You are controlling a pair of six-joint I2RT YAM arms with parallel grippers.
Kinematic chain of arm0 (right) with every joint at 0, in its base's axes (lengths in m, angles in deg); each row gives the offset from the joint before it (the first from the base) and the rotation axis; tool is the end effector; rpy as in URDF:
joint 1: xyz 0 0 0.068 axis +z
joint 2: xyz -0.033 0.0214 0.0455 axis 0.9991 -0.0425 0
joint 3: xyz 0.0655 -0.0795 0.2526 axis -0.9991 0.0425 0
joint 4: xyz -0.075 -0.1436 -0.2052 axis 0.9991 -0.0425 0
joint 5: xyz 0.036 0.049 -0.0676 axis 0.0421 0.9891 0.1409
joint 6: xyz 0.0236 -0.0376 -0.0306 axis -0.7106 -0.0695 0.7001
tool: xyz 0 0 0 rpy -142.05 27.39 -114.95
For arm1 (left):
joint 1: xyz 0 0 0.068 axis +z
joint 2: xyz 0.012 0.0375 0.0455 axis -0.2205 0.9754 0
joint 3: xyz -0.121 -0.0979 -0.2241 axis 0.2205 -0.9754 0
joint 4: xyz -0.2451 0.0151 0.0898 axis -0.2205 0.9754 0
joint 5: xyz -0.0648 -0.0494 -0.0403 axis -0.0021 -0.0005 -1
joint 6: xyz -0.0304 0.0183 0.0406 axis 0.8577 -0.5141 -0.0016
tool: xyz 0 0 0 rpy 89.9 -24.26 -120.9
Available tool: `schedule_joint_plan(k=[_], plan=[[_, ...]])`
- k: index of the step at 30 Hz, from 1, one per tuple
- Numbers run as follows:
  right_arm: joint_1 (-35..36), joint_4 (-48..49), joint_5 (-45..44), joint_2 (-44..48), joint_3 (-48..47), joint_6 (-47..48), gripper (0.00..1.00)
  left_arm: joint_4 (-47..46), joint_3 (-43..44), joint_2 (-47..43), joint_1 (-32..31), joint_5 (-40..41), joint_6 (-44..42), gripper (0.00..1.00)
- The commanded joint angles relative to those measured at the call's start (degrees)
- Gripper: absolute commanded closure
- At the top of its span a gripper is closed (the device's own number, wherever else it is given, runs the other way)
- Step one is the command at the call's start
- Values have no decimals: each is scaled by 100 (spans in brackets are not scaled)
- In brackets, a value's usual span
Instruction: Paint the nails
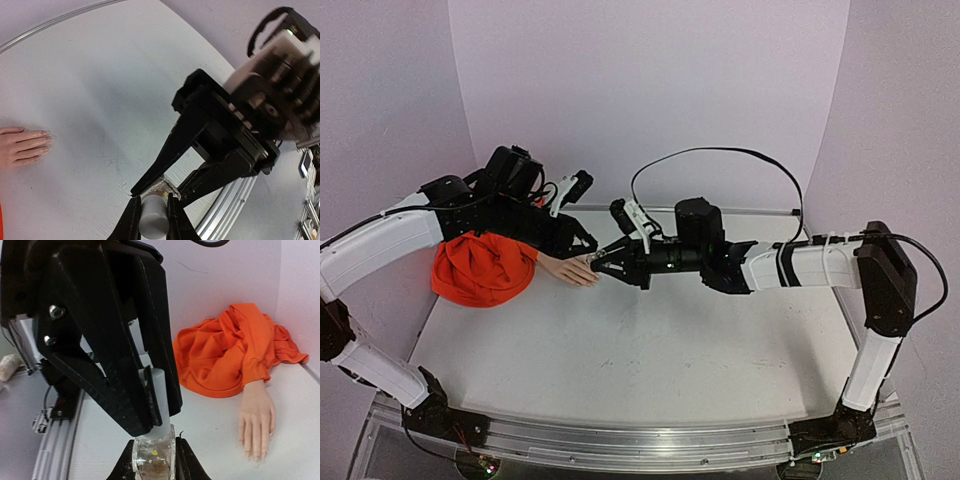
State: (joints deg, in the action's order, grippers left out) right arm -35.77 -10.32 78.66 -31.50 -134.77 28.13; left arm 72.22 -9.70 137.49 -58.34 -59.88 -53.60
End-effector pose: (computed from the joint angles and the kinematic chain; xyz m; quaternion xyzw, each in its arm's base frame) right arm 0.2454 0.3436 0.2931 -0.4645 0.4522 0.4914 0.5816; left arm 0.2039 -0.2224 0.3564 0.3147 0.8406 -0.3156 0.3078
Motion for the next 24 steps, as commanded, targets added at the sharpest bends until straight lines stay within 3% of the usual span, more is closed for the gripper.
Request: schedule_joint_plan(k=[1,5,11,13,18,21,24], plan=[[205,1937,2278,842,-594,-858,100,149,20,204,-186,-1321,-647,100],[198,1944,2810,895,-562,-996,100,165,113,190,-186,-1535,-774,95],[174,1846,1750,1264,80,-851,100,106,126,-230,-183,-1123,-512,57],[174,1508,962,1417,302,-631,100,73,139,-529,-178,-701,-270,39],[222,844,-1017,1753,696,-234,100,-325,-154,-1297,-168,192,488,10],[662,672,-2647,1828,728,102,100,-526,-296,-1506,-168,465,1165,2],[1168,661,-4379,1750,606,435,100,-668,-289,-1569,-168,736,1792,2]])
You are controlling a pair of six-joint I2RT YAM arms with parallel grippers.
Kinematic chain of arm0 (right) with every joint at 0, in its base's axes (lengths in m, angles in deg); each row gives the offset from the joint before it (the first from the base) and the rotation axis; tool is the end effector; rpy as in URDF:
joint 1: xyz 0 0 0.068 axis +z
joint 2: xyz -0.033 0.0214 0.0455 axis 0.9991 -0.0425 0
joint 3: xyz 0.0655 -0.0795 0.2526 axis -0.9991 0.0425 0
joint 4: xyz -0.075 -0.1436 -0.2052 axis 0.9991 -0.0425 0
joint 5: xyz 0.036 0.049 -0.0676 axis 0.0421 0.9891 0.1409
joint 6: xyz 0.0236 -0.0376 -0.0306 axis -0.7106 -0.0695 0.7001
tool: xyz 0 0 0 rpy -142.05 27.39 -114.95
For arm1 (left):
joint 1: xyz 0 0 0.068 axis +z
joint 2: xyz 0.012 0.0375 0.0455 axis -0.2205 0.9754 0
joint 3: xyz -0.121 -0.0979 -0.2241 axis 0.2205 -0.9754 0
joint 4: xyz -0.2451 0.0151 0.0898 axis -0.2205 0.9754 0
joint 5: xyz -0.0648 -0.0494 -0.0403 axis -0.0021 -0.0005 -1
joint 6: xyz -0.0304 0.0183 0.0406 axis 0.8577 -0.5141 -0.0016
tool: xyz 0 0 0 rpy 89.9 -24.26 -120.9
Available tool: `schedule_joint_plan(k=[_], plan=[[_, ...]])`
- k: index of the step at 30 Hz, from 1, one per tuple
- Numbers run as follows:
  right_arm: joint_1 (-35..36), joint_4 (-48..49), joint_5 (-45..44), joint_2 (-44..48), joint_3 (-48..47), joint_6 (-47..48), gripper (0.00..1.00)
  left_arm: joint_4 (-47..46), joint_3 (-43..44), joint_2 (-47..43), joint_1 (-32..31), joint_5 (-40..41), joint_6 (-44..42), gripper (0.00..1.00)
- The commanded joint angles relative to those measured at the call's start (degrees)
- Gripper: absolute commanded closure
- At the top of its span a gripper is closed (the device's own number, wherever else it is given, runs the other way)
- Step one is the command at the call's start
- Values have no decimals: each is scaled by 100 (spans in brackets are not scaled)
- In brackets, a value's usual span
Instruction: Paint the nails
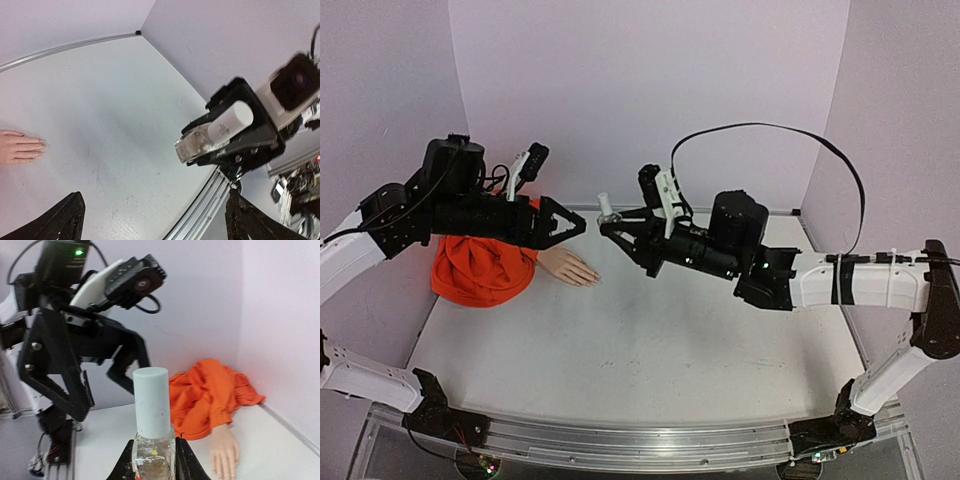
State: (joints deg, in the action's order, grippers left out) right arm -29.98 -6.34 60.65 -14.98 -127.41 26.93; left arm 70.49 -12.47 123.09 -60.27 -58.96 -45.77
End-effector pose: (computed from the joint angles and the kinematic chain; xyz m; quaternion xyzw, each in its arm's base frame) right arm 0.1826 0.3054 0.3644 -0.3528 0.4222 0.4763 0.6859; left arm 0.1530 -0.1810 0.4059 0.2681 0.8006 -0.3852 0.3726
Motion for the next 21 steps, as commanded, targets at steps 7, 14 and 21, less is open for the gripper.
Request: schedule_joint_plan(k=[7,14,21], plan=[[1168,223,-4130,-430,-711,972,100,-580,398,322,23,788,1280,23],[1412,50,-4393,-909,-1138,1225,100,-825,366,399,15,730,1199,40],[1422,212,-4597,-815,-999,988,100,-492,-31,42,15,1726,1416,31]])
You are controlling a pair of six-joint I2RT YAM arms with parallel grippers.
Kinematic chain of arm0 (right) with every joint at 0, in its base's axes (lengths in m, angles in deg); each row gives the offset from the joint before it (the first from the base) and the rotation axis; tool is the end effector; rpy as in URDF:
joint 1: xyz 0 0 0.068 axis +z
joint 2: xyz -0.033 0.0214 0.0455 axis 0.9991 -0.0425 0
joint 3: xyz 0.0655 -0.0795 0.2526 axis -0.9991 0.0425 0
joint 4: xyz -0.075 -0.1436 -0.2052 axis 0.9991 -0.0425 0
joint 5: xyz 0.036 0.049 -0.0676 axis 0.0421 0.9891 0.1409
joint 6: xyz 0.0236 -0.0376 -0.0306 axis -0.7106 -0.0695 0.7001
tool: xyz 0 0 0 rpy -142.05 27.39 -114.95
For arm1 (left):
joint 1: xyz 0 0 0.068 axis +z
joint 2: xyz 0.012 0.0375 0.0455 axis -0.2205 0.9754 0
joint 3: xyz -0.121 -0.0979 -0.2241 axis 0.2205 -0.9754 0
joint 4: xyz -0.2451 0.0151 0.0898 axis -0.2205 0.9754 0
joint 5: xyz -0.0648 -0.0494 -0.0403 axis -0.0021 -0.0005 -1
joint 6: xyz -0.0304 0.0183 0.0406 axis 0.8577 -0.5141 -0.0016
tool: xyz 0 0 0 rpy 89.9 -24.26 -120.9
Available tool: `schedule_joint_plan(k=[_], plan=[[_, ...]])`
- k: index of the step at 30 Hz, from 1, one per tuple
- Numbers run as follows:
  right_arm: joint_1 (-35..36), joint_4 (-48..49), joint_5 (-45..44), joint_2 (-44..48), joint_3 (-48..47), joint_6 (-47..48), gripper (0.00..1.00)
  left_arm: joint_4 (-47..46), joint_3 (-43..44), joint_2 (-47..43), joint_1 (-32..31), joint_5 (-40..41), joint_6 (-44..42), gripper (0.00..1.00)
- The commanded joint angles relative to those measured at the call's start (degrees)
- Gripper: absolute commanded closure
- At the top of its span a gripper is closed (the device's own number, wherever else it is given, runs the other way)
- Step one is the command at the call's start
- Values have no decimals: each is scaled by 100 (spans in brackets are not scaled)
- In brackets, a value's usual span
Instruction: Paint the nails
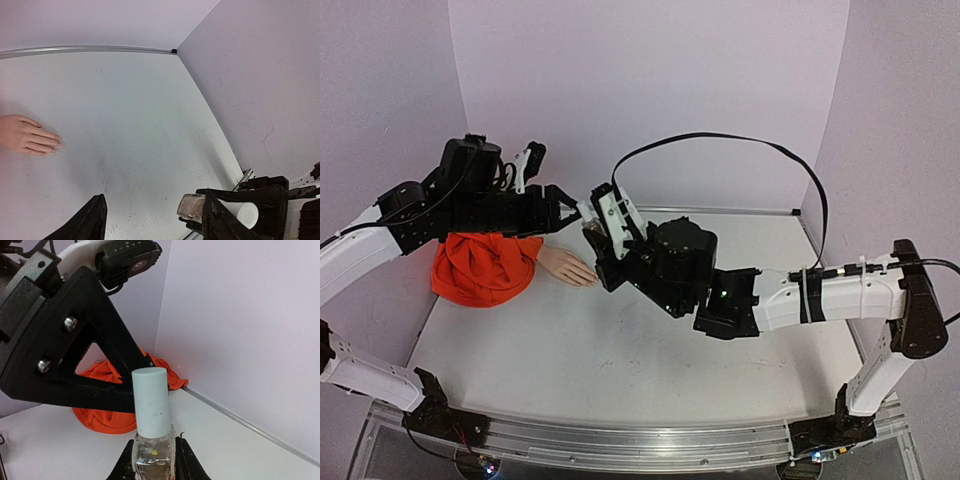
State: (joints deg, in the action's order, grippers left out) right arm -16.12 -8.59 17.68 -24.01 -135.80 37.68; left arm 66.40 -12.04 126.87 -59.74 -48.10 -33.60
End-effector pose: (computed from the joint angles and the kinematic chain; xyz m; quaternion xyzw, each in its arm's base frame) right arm 0.1416 0.3704 0.3537 -0.2050 0.5446 0.3023 0.7550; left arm 0.1753 -0.1920 0.3998 0.1291 0.8351 -0.3654 0.3903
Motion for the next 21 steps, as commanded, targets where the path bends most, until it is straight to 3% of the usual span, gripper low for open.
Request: schedule_joint_plan(k=[1,6,11,14,17,21], plan=[[37,469,-288,114,-114,-102,100,20,-114,-397,-33,846,269,30],[37,488,-189,178,-18,-115,100,84,-249,-810,16,1227,289,21],[37,382,-197,14,-174,-91,100,-952,-359,-829,9,-276,-41,15],[38,342,-152,-32,-249,-119,100,-1004,-203,-573,-24,-788,-129,24],[37,301,-126,-67,-313,-130,100,-1004,-185,-501,-59,-766,-176,39],[41,254,-86,-108,-379,-126,100,-1004,-179,-460,-76,-709,-242,50]])
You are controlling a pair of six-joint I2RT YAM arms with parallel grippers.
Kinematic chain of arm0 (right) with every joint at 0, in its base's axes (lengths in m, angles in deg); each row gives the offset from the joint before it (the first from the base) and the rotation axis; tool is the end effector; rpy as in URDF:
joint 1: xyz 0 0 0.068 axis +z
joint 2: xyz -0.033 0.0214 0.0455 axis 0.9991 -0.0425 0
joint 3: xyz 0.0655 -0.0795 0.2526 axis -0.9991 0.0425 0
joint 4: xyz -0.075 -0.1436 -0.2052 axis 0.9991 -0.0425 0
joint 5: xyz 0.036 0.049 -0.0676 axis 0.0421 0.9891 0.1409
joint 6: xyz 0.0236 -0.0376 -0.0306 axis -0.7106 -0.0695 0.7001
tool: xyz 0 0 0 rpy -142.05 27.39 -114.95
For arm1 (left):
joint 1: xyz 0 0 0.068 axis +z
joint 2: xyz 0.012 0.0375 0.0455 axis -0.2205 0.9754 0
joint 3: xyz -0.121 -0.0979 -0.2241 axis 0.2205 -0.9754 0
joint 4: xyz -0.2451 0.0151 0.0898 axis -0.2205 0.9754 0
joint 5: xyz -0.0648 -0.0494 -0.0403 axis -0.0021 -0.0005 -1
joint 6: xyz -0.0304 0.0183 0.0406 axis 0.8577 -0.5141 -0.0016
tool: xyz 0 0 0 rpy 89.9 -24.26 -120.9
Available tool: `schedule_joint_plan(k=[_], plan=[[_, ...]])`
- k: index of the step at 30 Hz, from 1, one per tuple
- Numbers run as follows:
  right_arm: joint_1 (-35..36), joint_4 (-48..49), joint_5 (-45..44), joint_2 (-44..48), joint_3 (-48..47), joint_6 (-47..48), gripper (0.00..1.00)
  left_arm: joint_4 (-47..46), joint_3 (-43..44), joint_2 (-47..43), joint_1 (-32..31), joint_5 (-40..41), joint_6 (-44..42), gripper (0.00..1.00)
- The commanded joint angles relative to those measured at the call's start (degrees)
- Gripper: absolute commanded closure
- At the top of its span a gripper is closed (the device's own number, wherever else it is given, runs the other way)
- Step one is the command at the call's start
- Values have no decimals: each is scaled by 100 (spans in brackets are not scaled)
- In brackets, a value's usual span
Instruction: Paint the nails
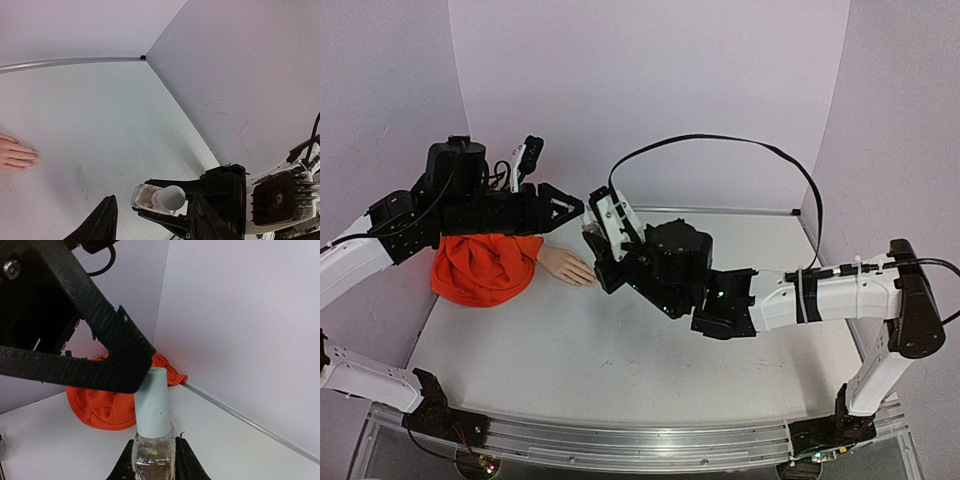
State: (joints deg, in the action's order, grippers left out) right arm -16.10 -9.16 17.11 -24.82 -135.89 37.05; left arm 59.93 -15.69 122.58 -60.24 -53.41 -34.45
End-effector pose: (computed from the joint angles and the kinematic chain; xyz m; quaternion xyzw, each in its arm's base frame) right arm 0.1429 0.3737 0.3479 -0.2055 0.5537 0.2986 0.7497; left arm 0.1614 -0.1851 0.4073 0.1625 0.7928 -0.4237 0.4069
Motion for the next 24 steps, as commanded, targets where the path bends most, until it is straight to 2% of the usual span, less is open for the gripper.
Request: schedule_joint_plan(k=[1,7,17,21,24], plan=[[35,290,-29,-39,-389,-54,100,-357,199,-23,-32,-178,-178,52],[35,229,2,-159,-522,-23,100,-342,324,142,-104,-142,-337,54],[35,207,97,-244,-672,-28,100,-191,379,249,-135,-12,-509,75],[27,196,231,-203,-715,-58,100,-108,374,352,-147,-229,-617,85],[-25,181,552,-113,-719,-70,100,-40,315,394,-154,-536,-771,89]])
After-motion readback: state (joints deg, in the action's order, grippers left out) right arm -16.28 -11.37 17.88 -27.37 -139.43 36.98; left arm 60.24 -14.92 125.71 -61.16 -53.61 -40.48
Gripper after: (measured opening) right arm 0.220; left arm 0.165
